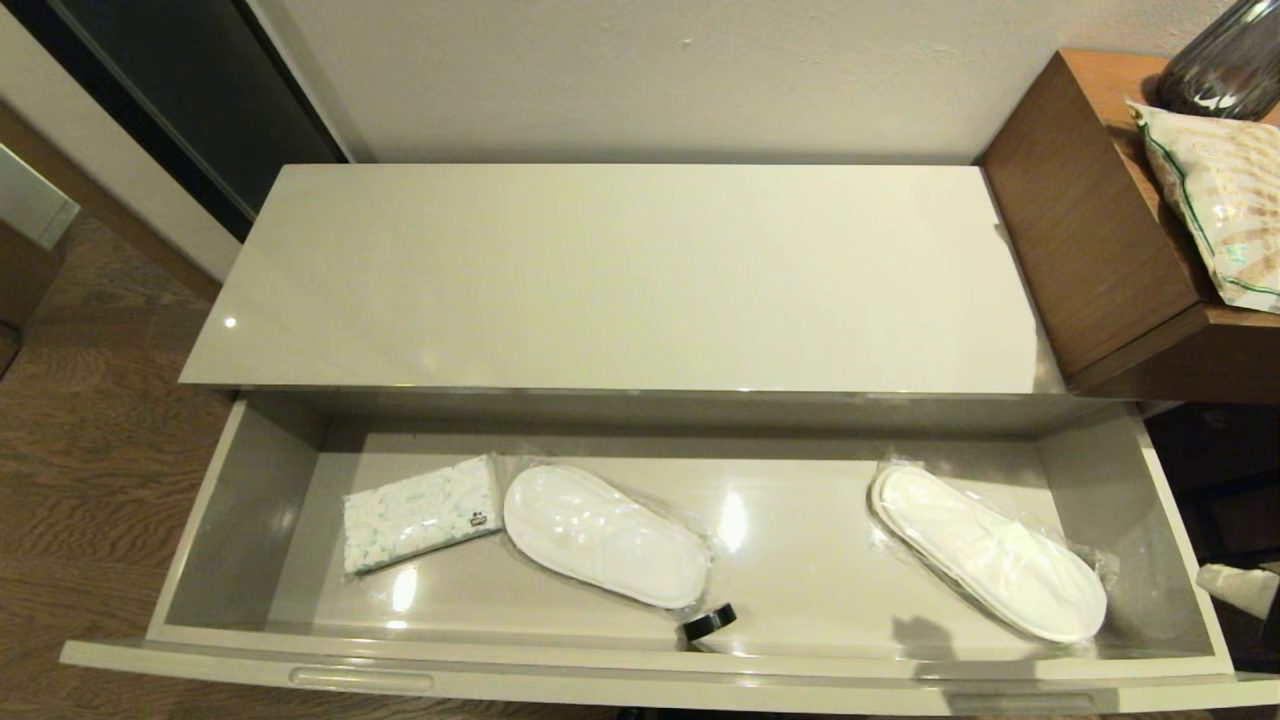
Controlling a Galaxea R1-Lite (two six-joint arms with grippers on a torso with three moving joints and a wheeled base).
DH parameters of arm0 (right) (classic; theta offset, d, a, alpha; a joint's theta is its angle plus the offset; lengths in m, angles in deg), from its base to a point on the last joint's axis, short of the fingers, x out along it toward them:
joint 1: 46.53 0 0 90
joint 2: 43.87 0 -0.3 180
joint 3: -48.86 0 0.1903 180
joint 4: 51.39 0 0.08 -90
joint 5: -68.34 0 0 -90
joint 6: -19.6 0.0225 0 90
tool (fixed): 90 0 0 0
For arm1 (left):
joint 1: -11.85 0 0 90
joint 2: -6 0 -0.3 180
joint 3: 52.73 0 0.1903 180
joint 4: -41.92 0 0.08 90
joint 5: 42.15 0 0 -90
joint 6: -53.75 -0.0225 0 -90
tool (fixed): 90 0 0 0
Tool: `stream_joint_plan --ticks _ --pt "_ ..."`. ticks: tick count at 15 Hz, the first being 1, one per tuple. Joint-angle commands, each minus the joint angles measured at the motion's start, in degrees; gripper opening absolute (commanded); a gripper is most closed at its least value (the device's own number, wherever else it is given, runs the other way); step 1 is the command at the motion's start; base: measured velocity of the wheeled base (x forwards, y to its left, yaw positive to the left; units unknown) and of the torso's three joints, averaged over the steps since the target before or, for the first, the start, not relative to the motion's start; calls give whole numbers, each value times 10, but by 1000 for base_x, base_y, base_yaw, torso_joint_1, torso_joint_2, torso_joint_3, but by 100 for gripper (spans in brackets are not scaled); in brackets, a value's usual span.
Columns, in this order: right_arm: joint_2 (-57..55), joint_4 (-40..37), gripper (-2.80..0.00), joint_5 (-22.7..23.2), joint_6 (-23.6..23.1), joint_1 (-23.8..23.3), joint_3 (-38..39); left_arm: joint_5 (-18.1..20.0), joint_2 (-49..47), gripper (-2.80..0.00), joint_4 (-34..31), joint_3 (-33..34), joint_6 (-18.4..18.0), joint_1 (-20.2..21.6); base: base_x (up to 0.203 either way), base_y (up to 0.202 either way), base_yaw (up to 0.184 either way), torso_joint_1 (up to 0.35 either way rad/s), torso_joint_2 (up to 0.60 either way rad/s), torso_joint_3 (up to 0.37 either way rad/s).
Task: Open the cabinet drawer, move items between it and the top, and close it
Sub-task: Open the drawer, then take out the adhesive tape from the drawer
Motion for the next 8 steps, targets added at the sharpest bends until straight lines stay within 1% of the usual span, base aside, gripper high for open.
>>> stream_joint_plan --ticks 1,3,5,7,8 --pt "-30 1 -280 0 15 2 -30 0 -1 -280 0 0 0 1 0 0 0 0 0 0" --pt "-50 3 -280 1 40 3 -39 0 -1 -280 0 -1 0 1 0 0 0 0 0 0" --pt "-69 5 -280 5 41 7 -56 0 -1 -280 0 0 0 1 0 0 0 0 0 0" --pt "-76 5 -280 31 44 22 -71 0 -1 -280 0 0 0 1 0 0 0 0 0 0" --pt "-83 5 -280 47 54 29 -74 0 -1 -280 0 -1 0 1 0 0 0 0 0 0"
